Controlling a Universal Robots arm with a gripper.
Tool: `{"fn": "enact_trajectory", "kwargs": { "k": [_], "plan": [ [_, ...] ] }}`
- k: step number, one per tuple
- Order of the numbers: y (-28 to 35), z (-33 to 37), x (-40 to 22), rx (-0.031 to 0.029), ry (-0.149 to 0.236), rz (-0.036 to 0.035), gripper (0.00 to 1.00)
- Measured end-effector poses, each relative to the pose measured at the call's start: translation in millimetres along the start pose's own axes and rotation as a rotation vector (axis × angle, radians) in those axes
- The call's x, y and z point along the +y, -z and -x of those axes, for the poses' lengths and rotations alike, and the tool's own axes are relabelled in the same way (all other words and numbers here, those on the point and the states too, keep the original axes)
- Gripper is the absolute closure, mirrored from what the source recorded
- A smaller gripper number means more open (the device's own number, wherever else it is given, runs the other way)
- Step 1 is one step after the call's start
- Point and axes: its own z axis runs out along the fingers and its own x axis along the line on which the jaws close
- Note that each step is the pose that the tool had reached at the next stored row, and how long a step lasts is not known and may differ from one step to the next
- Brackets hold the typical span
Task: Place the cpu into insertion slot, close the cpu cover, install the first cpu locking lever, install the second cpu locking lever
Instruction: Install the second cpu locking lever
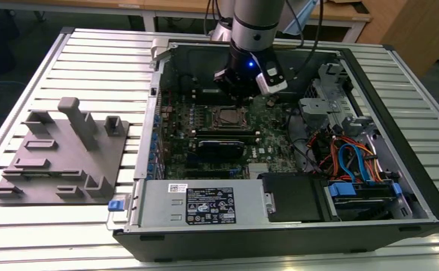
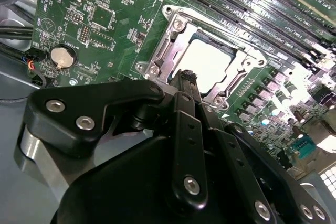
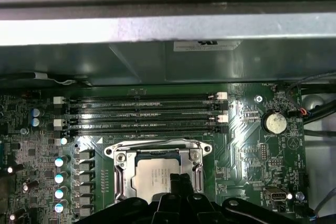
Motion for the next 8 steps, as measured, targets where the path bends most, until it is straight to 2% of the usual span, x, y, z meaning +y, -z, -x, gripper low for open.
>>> {"fn": "enact_trajectory", "kwargs": {
  "k": [8],
  "plan": [
    [0.2, 0.1, -4.1, -0.0001, 0.000, 0.0001, 0.89]
  ]
}}
